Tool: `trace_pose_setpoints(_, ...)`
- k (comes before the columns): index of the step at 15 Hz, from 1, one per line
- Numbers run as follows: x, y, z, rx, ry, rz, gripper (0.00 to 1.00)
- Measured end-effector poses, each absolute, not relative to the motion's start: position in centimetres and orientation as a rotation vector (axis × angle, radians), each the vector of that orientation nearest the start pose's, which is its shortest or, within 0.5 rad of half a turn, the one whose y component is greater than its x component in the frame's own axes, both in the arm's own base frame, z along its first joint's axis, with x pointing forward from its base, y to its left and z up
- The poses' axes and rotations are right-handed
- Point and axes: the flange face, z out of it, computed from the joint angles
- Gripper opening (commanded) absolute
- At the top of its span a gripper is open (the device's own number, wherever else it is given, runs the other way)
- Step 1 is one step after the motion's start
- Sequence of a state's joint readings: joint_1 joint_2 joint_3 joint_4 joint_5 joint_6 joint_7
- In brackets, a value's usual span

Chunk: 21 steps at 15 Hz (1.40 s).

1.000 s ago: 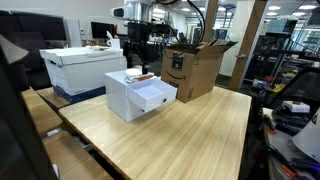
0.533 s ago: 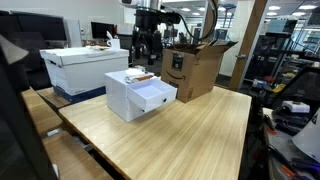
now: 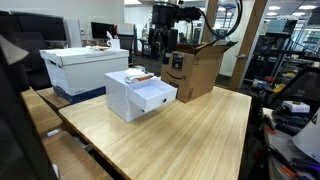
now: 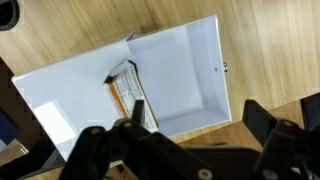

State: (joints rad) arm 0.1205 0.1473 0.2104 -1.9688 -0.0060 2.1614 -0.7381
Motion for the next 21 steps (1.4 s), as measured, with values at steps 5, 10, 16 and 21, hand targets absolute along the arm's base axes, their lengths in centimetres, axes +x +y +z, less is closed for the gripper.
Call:
trace_pose_setpoints(5, 53.3, 18.1, 38.4, -2.689, -1.561, -0.011, 0.51)
trace_pose_setpoints(10, 51.3, 17.7, 37.0, -2.684, -1.541, 0.025, 0.23)
trace_pose_setpoints(16, 50.3, 18.2, 35.7, -2.681, -1.554, 0.022, 0.03)
trace_pose_setpoints(21, 49.3, 19.2, 34.7, -2.677, -1.556, 0.047, 0.06)
